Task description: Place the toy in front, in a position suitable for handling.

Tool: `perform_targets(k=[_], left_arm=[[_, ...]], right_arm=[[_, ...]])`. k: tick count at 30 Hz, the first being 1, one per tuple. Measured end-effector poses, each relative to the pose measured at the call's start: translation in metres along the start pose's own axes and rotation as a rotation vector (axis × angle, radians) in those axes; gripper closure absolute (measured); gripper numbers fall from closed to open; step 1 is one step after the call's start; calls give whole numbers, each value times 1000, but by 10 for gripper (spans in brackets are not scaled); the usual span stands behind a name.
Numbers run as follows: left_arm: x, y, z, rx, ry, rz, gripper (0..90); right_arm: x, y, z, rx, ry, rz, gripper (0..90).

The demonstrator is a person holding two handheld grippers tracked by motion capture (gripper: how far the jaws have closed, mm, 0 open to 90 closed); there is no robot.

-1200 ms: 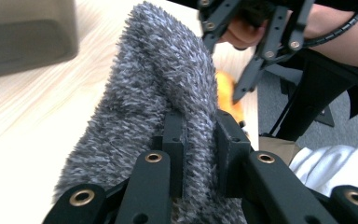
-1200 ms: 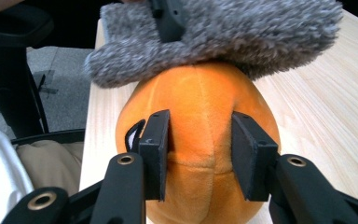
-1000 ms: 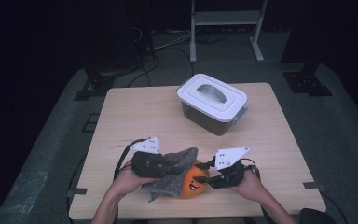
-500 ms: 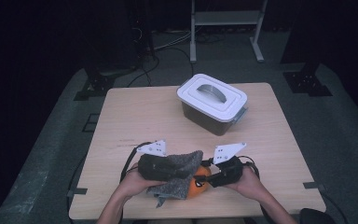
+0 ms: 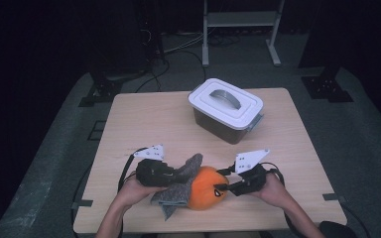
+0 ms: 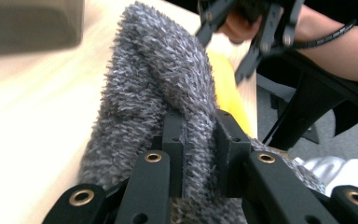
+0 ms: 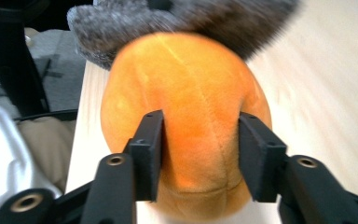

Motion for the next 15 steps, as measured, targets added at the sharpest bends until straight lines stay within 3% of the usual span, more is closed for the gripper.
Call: perform_targets(k=[2, 3, 6, 9, 11, 12, 15], left_arm=[[0, 2, 4, -19, 0, 2, 766], [1, 4, 6, -24, -4, 9, 766], [7, 15, 12, -68, -6, 37, 766], [10, 22, 17, -79, -16, 59, 765], [10, 20, 17, -63, -22, 60, 765], [10, 19, 15, -55, -15, 54, 765], [14, 15, 4, -15, 11, 57, 766]], right_arm=[[-3, 2, -4, 42, -3, 48, 422], [-2, 3, -7, 40, -5, 62, 384], [6, -1, -11, 51, 23, 58, 313], [5, -4, -1, 28, -40, 32, 265], [3, -6, 6, 30, -53, 43, 382], [2, -5, 6, 8, -46, 37, 462], [11, -4, 0, -56, 30, 24, 576]])
Point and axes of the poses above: each handheld gripper's, and its own axes: z roughly forward along the jaws, x roughly out of its top, y roughly to its right, the point moved 9 cm from there along z, roughly forward along the jaws, and after that the axes turned 11 degrees about -y, right-handed, at the moved point
